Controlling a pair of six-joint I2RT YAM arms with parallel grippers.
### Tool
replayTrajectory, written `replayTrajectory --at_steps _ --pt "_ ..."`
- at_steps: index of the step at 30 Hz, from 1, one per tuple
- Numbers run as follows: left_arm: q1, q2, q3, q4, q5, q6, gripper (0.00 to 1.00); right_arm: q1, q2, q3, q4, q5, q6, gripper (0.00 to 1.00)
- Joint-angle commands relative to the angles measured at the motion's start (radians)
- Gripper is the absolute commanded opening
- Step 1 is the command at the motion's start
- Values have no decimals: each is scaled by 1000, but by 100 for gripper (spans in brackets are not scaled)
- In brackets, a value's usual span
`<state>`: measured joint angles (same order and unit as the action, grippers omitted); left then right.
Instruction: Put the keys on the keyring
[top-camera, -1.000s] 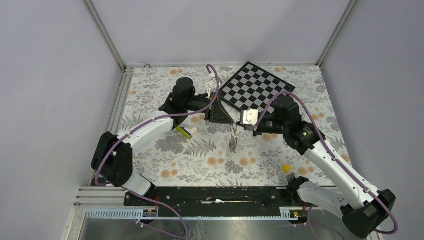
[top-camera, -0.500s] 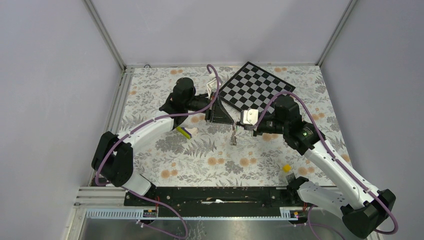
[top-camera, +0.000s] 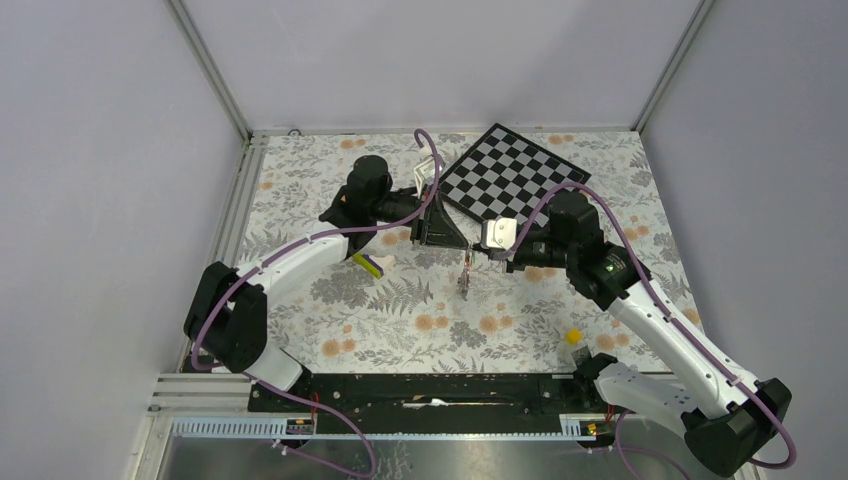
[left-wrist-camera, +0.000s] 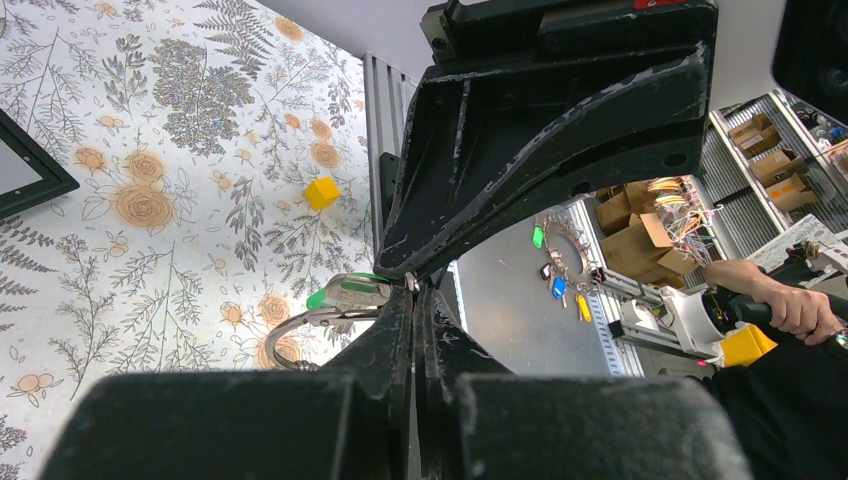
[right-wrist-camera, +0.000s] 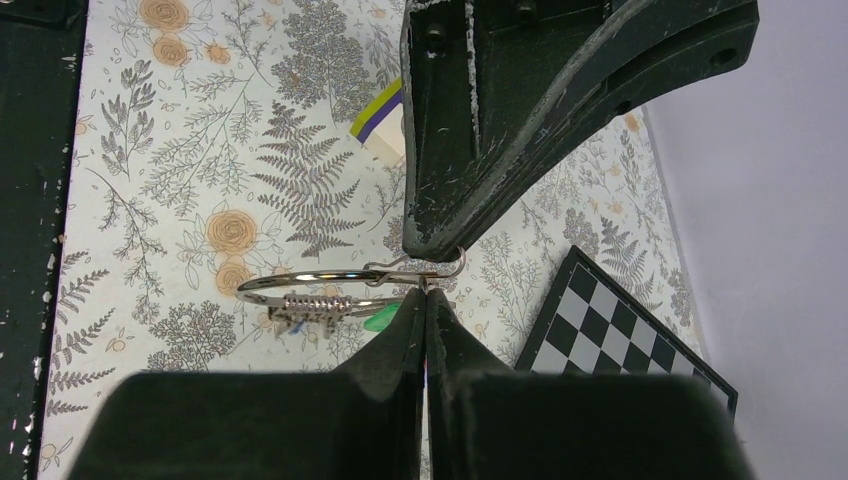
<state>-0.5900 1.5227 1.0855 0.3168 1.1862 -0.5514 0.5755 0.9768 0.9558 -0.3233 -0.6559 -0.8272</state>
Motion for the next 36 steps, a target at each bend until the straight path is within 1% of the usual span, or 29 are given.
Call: replayTrajectory --at_steps 1,36 --pt "-10 1 -11 71 5 -3 0 -3 -16 12 41 -23 13 0" --pt "-17 18 5 56 -20 11 0 -3 -23 16 40 -35 23 0"
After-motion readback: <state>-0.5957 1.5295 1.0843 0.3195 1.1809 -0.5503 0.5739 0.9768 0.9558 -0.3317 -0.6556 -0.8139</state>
